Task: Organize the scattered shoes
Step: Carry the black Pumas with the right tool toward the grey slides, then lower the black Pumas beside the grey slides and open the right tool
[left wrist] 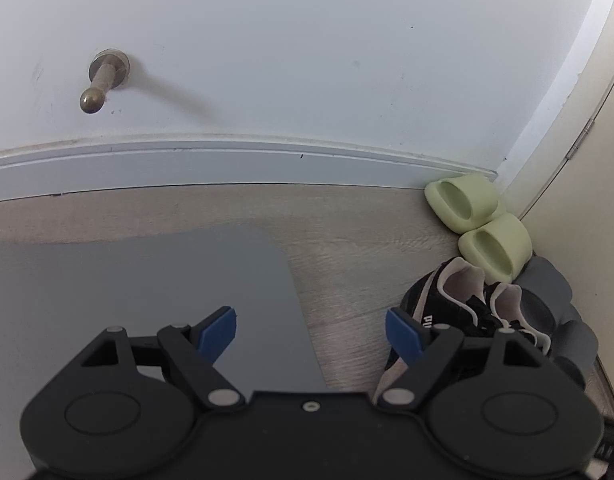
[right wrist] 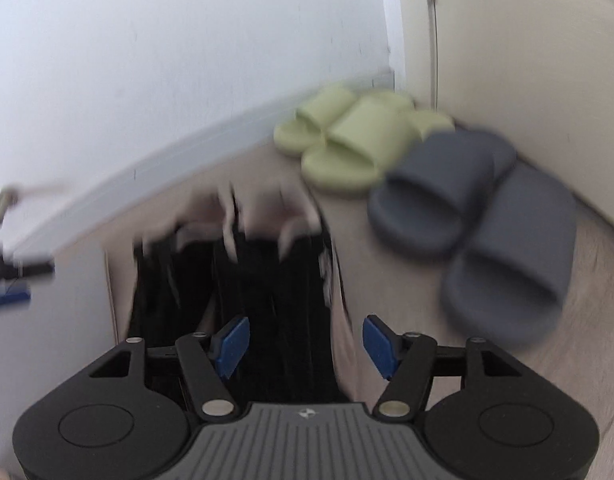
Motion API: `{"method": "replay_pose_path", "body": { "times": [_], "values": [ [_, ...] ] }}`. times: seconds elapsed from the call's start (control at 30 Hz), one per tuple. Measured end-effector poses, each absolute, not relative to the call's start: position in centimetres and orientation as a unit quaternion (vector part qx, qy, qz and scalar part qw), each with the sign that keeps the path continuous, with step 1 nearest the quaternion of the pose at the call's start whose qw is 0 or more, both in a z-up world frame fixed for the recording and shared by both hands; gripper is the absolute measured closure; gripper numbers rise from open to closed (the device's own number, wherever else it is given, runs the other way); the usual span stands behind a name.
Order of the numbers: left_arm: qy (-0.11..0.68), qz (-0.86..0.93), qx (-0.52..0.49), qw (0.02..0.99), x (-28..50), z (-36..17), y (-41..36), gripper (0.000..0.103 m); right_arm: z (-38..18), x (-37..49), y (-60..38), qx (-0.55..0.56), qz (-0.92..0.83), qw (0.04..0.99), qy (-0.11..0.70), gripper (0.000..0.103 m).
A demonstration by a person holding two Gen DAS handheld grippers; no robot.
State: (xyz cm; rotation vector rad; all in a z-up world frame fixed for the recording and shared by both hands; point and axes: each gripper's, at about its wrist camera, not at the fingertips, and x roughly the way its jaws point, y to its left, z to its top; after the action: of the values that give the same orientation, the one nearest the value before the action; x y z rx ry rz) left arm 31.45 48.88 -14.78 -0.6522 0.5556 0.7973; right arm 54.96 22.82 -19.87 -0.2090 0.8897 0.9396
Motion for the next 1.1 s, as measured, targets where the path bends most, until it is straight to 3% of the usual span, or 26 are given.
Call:
{"method": "replay_pose_path", "body": {
  "times": [0.03, 0.27, 0.6, 0.77, 0.83, 0.97, 1.1],
  "values": [
    [0.262, 0.376, -0.308, 0.834, 31.4, -14.8, 48.9, 0.02, -20.4, 54.5, 22.2, -0.086, 0.442, 0.789, 0.418, 0.056],
    [0.263, 0.373, -0.314, 0.833, 31.5, -14.9, 49.0, 0.02, -21.1, 52.8, 22.1, -0.023, 0.44, 0.772, 0.458, 0.065],
    [0.259, 0.369, -0.316, 0.835, 31.3, -14.8, 49.2, 0.02, -20.8, 52.4, 26.3, -0.03, 0.439, 0.77, 0.462, 0.065],
    [0.253, 0.378, -0.324, 0.83, 30.8, -14.8, 49.8, 0.02, -18.1, 47.9, 27.4, -0.092, 0.482, 0.785, 0.379, 0.065],
    [0.249, 0.38, -0.33, 0.827, 30.6, -14.8, 50.1, 0.02, -18.2, 45.5, 28.4, -0.123, 0.527, 0.752, 0.376, 0.077],
    [0.25, 0.38, -0.335, 0.825, 30.5, -14.9, 50.4, 0.02, -20.5, 42.4, 31.4, -0.197, 0.551, 0.714, 0.386, 0.088],
    [0.247, 0.38, -0.328, 0.829, 30.4, -14.7, 50.4, 0.02, -21.5, 43.3, 32.9, -0.177, 0.534, 0.712, 0.42, 0.098]
  ]
}}
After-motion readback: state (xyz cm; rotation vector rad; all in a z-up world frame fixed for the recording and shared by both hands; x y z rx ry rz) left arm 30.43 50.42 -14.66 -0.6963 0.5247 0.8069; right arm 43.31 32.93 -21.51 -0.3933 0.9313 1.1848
